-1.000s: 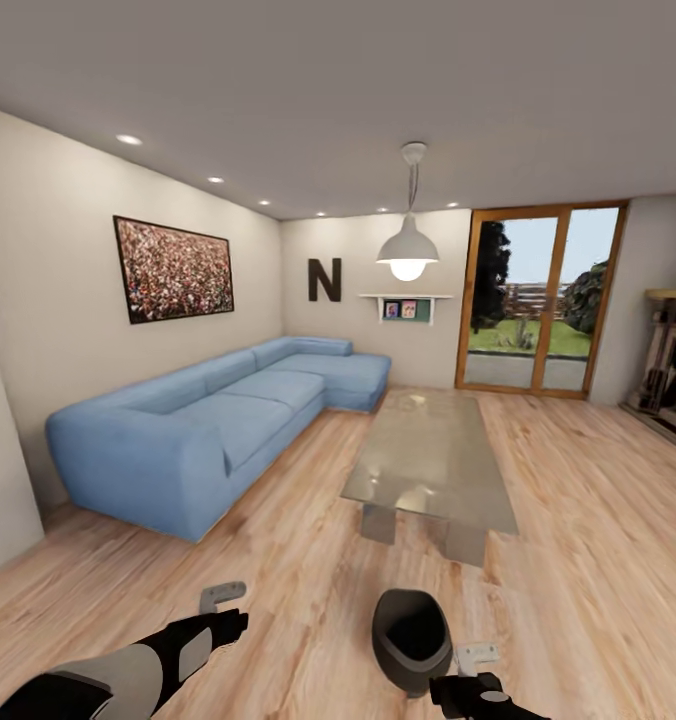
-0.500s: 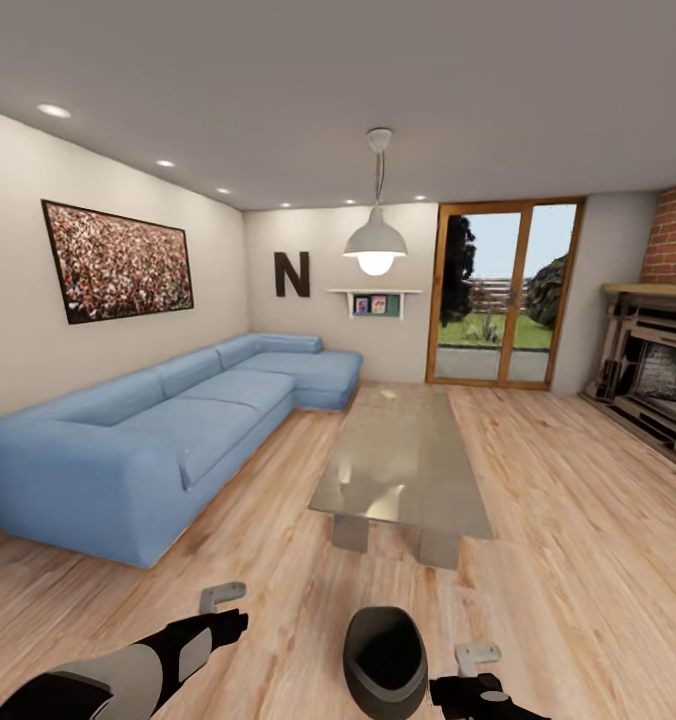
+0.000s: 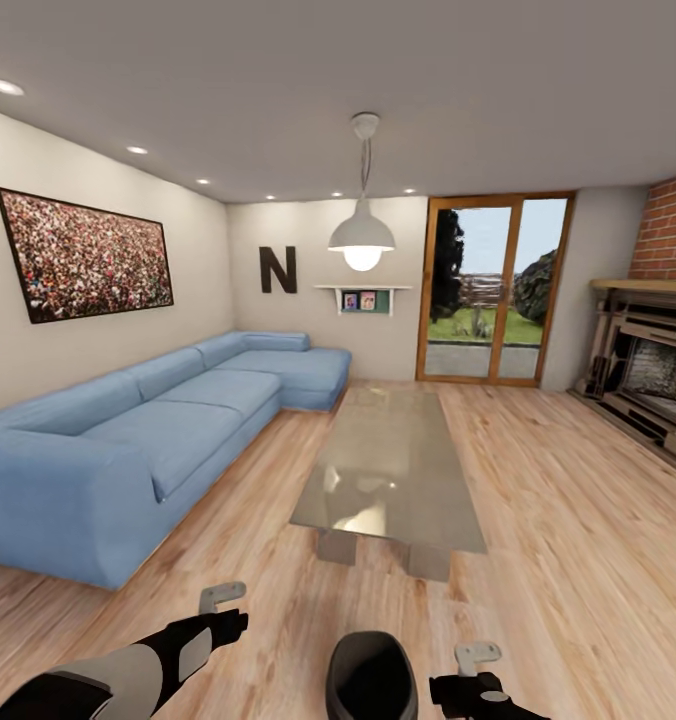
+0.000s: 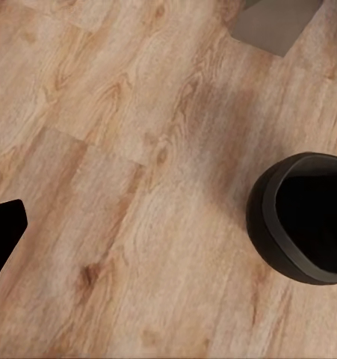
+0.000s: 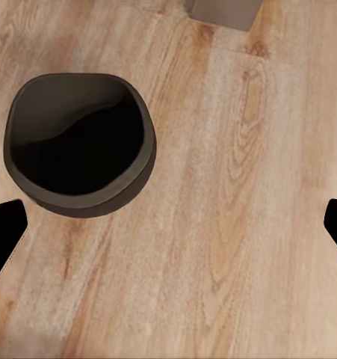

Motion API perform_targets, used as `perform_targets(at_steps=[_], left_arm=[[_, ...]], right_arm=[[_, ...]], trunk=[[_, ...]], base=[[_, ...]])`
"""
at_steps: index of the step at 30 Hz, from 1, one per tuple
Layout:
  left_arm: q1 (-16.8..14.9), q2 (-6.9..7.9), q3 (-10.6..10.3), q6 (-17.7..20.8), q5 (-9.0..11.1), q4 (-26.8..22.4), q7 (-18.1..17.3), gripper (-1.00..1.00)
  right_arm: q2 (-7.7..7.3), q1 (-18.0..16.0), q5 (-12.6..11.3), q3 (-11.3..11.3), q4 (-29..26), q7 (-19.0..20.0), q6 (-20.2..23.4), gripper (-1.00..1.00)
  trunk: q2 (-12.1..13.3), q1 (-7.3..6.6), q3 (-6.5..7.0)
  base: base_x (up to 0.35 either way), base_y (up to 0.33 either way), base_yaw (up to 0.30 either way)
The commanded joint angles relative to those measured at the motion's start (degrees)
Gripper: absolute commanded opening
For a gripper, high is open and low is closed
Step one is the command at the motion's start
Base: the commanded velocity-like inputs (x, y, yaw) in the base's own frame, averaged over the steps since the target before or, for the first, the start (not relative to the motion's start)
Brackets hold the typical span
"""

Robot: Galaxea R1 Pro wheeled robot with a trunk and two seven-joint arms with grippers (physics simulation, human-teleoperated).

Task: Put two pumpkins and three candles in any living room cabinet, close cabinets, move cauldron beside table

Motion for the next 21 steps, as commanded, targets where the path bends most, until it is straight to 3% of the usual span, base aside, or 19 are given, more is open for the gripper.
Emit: perform_targets(at_steps=[1, 11, 15, 21], left_arm=[[-0.07, -0.02, -0.48, 0.1, 0.48, 0.04, 0.11, 1.0], [-0.07, -0.02, -0.48, 0.12, 0.48, 0.03, 0.11, 1.0], [-0.07, -0.02, -0.48, 0.15, 0.48, 0.01, 0.11, 1.0], [-0.07, -0.02, -0.48, 0.16, 0.48, 0.01, 0.11, 1.0]], right_arm=[[0.06, -0.09, -0.51, 0.47, 0.24, -0.03, -0.37, 1.0], [0.14, 0.11, -0.44, 0.54, 0.24, -0.03, -0.4, 1.0], [0.11, 0.15, -0.45, 0.5, 0.24, 0.03, -0.38, 1.0], [0.12, 0.17, -0.51, 0.46, 0.24, 0.07, -0.38, 1.0]], trunk=[[-0.04, 0.03, -0.07], [-0.04, 0.03, -0.07], [-0.04, 0.03, -0.03], [-0.04, 0.03, 0.11]], base=[[0.104, 0.051, -0.001], [0.014, 0.009, -0.016], [0.021, 0.107, -0.205], [0.117, 0.292, -0.286]])
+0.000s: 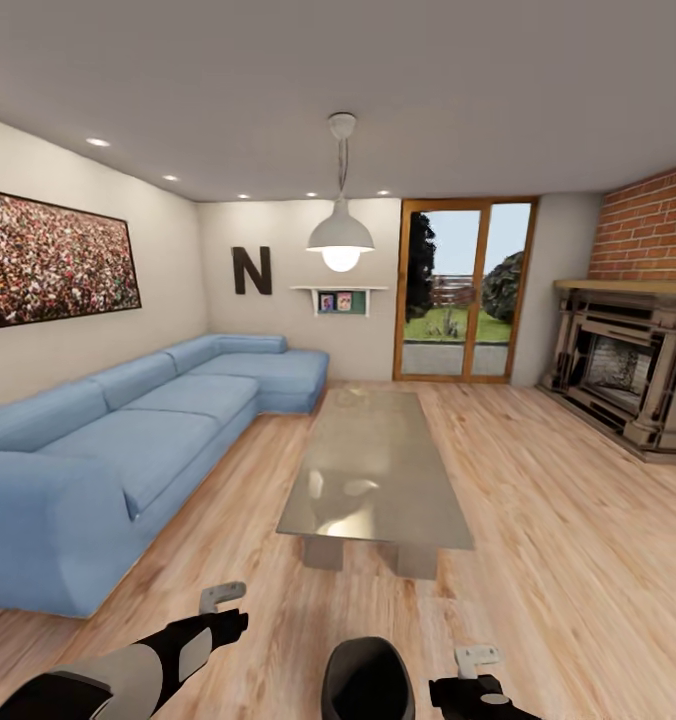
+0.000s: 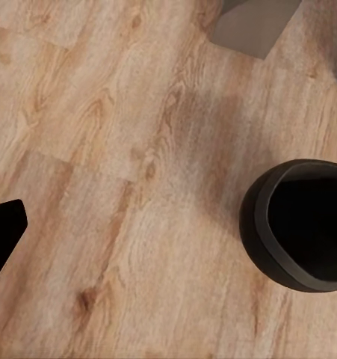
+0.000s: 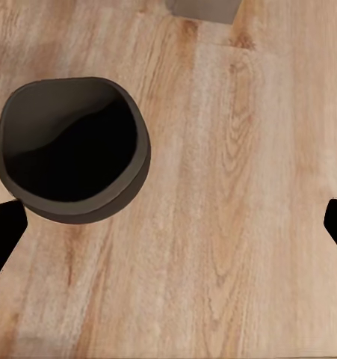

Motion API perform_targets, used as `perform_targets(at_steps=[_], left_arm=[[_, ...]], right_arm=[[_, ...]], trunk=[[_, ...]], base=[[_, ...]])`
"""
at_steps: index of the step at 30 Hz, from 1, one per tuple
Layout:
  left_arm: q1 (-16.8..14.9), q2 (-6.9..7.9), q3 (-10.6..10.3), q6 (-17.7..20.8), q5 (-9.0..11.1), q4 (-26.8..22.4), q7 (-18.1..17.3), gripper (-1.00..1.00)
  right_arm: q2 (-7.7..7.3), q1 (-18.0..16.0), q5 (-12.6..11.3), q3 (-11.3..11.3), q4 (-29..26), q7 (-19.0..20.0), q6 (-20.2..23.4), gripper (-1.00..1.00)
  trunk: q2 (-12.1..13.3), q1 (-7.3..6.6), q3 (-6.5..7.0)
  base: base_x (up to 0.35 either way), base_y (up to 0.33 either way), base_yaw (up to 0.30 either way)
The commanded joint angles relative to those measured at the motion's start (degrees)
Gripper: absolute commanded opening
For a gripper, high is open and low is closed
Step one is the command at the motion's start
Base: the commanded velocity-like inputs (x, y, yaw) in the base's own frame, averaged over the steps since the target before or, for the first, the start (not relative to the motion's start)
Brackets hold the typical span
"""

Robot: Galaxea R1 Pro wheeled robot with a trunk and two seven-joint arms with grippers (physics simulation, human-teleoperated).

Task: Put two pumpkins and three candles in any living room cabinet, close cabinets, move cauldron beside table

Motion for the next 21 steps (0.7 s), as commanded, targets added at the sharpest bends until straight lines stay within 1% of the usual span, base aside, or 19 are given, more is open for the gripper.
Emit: perform_targets(at_steps=[1, 4, 8, 12, 21], left_arm=[[-0.05, -0.01, -0.48, 0.13, 0.49, 0.04, 0.1, 1.0], [-0.05, -0.01, -0.48, 0.13, 0.49, 0.05, 0.1, 1.0], [-0.05, -0.01, -0.48, 0.1, 0.49, 0.04, 0.1, 1.0], [-0.05, -0.01, -0.48, 0.05, 0.48, 0.04, 0.1, 1.0], [-0.05, -0.09, -0.48, -0.02, 0.45, 0.04, -0.02, 1.0]], right_arm=[[0.08, -0.1, -0.49, 0.49, 0.24, -0.04, -0.35, 1.0], [0.05, -0.1, -0.49, 0.49, 0.24, -0.04, -0.35, 1.0], [0.05, -0.1, -0.48, 0.48, 0.24, -0.04, -0.35, 1.0], [0.05, -0.1, -0.49, 0.49, 0.24, -0.04, -0.33, 1.0], [0.06, -0.1, -0.42, 0.56, 0.24, -0.04, -0.38, 1.0]], trunk=[[-0.05, 0.02, -0.06], [-0.05, 0.02, -0.05], [-0.05, 0.02, -0.05], [-0.05, 0.02, -0.05], [-0.05, 0.02, -0.05]], base=[[0.13, 0.31, -0.26], [0.131, 0.311, -0.187], [0.119, 0.311, -0.077], [0.015, 0.069, -0.006], [0.002, 0.009, -0.001]])
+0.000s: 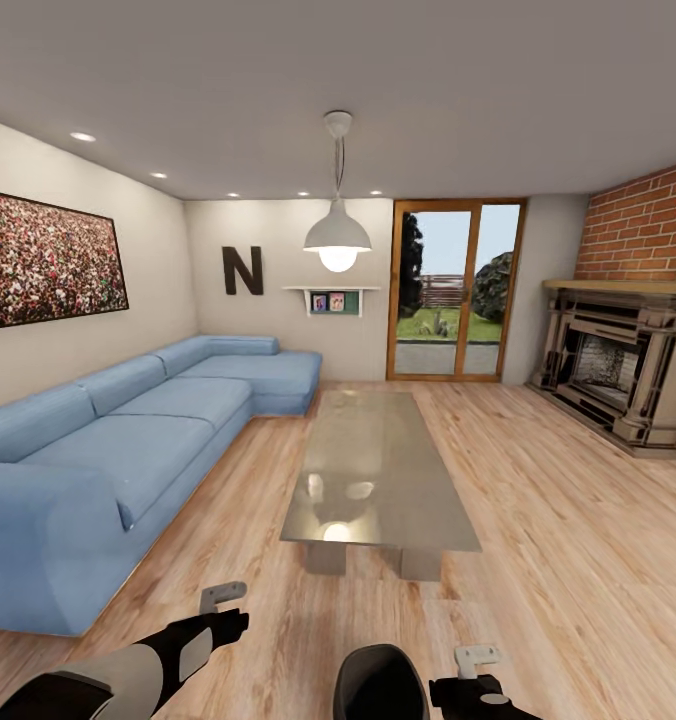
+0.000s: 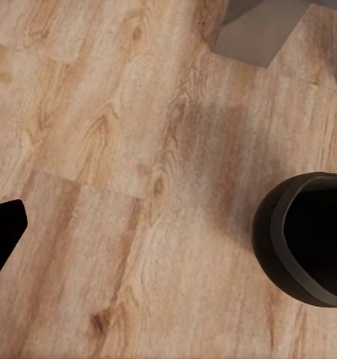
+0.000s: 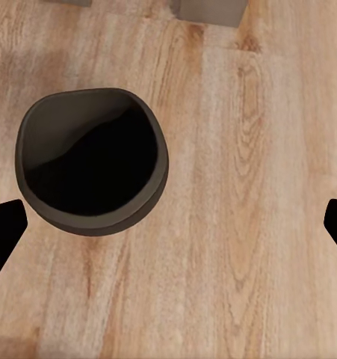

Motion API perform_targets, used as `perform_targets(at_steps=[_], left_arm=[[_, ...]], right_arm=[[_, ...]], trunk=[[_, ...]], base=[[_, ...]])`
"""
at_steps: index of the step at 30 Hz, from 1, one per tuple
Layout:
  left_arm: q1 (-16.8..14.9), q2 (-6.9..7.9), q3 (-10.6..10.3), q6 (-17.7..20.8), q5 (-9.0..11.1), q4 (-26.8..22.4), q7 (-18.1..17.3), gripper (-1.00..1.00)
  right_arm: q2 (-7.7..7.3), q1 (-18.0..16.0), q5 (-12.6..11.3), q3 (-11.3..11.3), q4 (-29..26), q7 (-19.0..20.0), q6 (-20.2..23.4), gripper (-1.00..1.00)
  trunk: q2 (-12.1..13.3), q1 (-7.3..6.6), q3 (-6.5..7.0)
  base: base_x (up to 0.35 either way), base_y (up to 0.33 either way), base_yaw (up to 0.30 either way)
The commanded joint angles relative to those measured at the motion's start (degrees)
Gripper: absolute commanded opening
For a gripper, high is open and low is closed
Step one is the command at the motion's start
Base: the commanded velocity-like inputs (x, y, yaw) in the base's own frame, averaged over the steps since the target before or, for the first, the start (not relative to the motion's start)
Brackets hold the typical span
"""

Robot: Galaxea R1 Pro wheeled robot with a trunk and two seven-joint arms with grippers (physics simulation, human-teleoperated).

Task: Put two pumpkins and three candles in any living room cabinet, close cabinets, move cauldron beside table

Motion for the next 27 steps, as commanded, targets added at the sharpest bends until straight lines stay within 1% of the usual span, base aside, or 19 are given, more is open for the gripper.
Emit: perform_targets(at_steps=[1, 8, 10, 12, 14, 16, 19, 20, 22, 23, 25, 26, 27], left_arm=[[-0.07, -0.62, -0.48, 0.18, 0.46, 0.07, 0.04, 1.0], [-0.07, -2.08, -0.42, 0.99, 0.5, -0.06, 0.29, 1.0], [-0.07, -2.96, -0.41, 3.2, 0.44, -0.24, 0.33, 1.0], [-0.07, -3.41, -0.4, 4.69, 0.4, -0.35, 0.36, 1.0], [-0.07, -4.23, -0.4, 7.76, 0.37, -0.74, 0.42, 1.0], [-0.07, -5.05, -0.4, 9.28, 0.36, -1.42, 0.49, 1.0], [-0.07, -5.7, -0.4, 10.19, 0.35, -2.1, 0.73, 1.0], [-0.07, -6.18, -0.41, 10.59, 0.32, -2.39, 1.16, 1.0], [-0.07, -6.74, -0.44, 10.85, 0.29, -2.58, 1.87, 1.0], [-0.07, -7.37, -0.45, 11.02, 0.28, -2.72, 2.7, 1.0], [-0.07, -8.16, -0.54, 11.2, 0.2, -3.0, 3.75, 1.0], [-0.07, -8.35, -0.6, 11.32, 0.11, -3.18, 3.96, 1.0], [-0.07, -8.7, -0.82, 12.46, -0.71, -4.12, 4.42, 1.0]], right_arm=[[0.1, -0.09, -0.5, 0.48, 0.24, -0.01, -0.42, 1.0], [0.1, -0.09, -0.52, 0.41, 0.19, -0.08, 0.14, 1.0], [0.08, -0.09, -0.58, 0.17, 0.12, -0.04, 0.48, 1.0], [0.06, -0.09, -0.6, 0.04, 0.08, -0.03, 0.85, 1.0], [0.03, -0.11, -0.76, -0.4, -0.03, -0.02, 2.77, 1.0], [-0.02, -0.16, -0.82, -0.88, -0.11, -0.01, 5.01, 1.0], [-0.05, -0.19, -0.82, -1.28, -0.17, -0.01, 7.2, 1.0], [-0.06, -0.22, -0.82, -1.43, -0.21, -0.01, 8.35, 1.0], [-0.07, -0.23, -0.84, -1.53, -0.24, -0.01, 9.23, 1.0], [-0.07, -0.26, -0.87, -1.6, -0.26, -0.01, 9.8, 1.0], [-0.1, -0.37, -0.92, -1.72, -0.27, -0.01, 10.38, 1.0], [-0.11, -0.42, -0.96, -1.75, -0.27, -0.01, 10.54, 1.0], [-0.14, -0.58, -1.39, -1.82, -0.28, -0.01, 11.46, 1.0]], trunk=[[-0.05, 0.0, -0.07], [-0.05, 0.0, -0.07], [-0.05, 0.0, -0.07], [-0.05, 0.0, -0.07], [-0.05, 0.0, -0.07], [-0.05, 0.0, -0.07], [-0.05, 0.0, -0.07], [-0.05, 0.0, -0.07], [-0.05, 0.0, -0.07], [-0.05, 0.0, -0.07], [-0.05, 0.0, -0.07], [-0.05, 0.0, -0.07], [-0.05, 0.0, -0.07]], base=[[0.0, 0.0, 0.0], [0.0, 0.0, 0.0], [0.0, 0.0, 0.0], [0.0, 0.0, 0.0], [0.0, 0.0, 0.0], [0.0, 0.0, 0.0], [0.0, 0.0, 0.0], [0.0, 0.0, 0.0], [0.0, 0.0, 0.0], [0.0, 0.0, 0.0], [0.0, 0.0, 0.0], [0.0, 0.0, 0.0], [0.0, 0.0, 0.0]])
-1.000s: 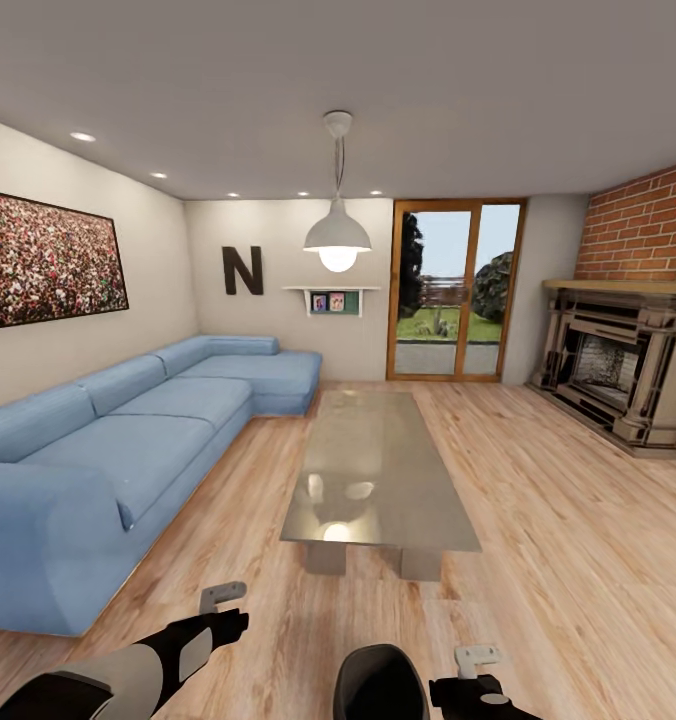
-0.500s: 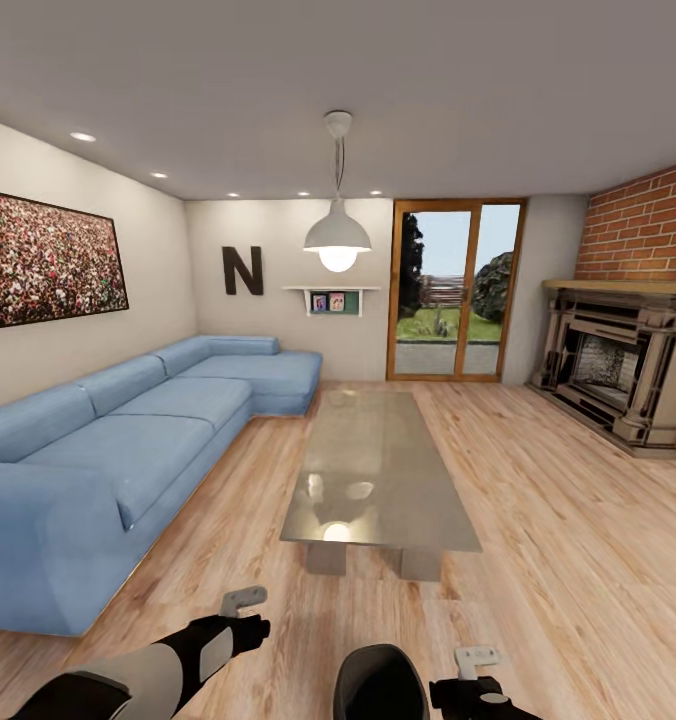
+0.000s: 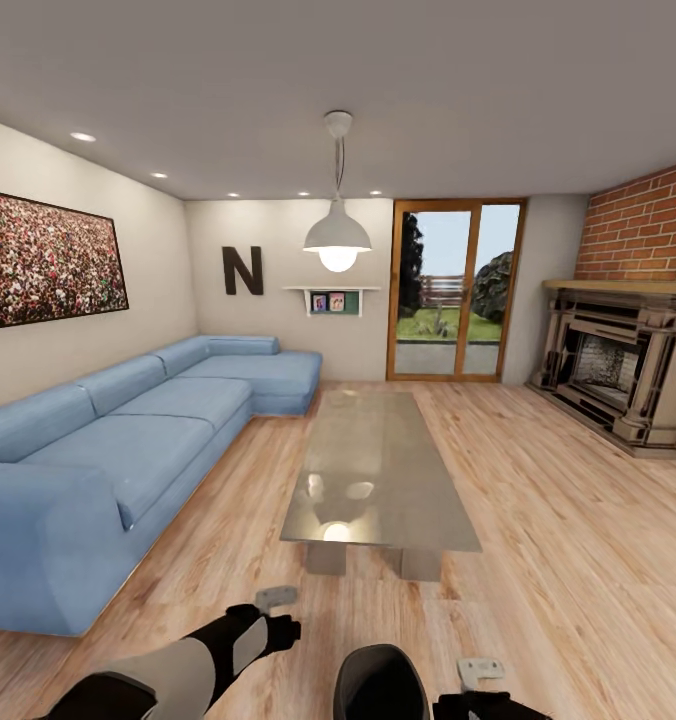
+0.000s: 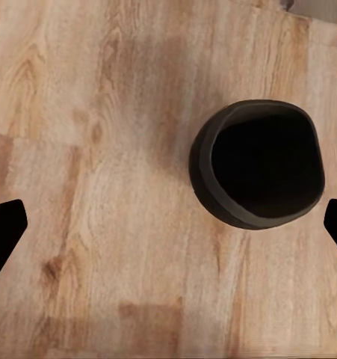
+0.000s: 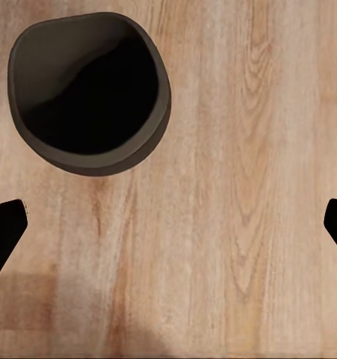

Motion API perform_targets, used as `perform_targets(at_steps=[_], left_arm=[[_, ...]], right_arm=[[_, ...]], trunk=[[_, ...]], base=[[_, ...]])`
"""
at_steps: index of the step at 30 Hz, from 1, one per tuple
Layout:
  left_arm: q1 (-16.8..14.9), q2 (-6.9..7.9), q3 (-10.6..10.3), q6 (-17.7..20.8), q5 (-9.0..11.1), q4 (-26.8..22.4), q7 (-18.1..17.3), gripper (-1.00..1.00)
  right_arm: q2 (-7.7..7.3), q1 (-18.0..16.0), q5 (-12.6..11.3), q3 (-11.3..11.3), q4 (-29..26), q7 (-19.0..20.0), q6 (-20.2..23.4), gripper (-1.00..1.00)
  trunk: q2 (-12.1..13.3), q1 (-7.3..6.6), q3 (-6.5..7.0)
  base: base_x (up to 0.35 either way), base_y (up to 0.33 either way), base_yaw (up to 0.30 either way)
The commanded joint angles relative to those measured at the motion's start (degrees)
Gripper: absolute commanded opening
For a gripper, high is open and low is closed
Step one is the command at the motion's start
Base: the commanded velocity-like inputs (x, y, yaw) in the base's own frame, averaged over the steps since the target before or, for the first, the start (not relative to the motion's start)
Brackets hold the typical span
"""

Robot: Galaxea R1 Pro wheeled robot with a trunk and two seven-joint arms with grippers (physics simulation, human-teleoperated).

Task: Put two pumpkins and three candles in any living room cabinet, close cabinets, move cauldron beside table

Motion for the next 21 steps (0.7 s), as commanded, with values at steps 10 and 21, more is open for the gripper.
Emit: perform_targets(at_steps=[10, 21], left_arm=[[-0.01, -0.63, -0.69, 11.78, -6.59, -6.67, 0.18, 1.0], [-0.03, -0.63, -0.79, 5.85, -7.6, -5.98, -4.39, 1.0]], right_arm=[[0.04, -3.51, -4.26, 0.42, -0.01, 0.01, 7.81, 1.0], [0.13, -6.65, -4.81, 0.62, -3.31, 0.13, 9.53, 1.0]], trunk=[[-0.04, 0.0, -0.07], [-0.04, 0.0, -0.07]], base=[[0.0, 0.0, 0.0], [0.0, 0.0, 0.0]])
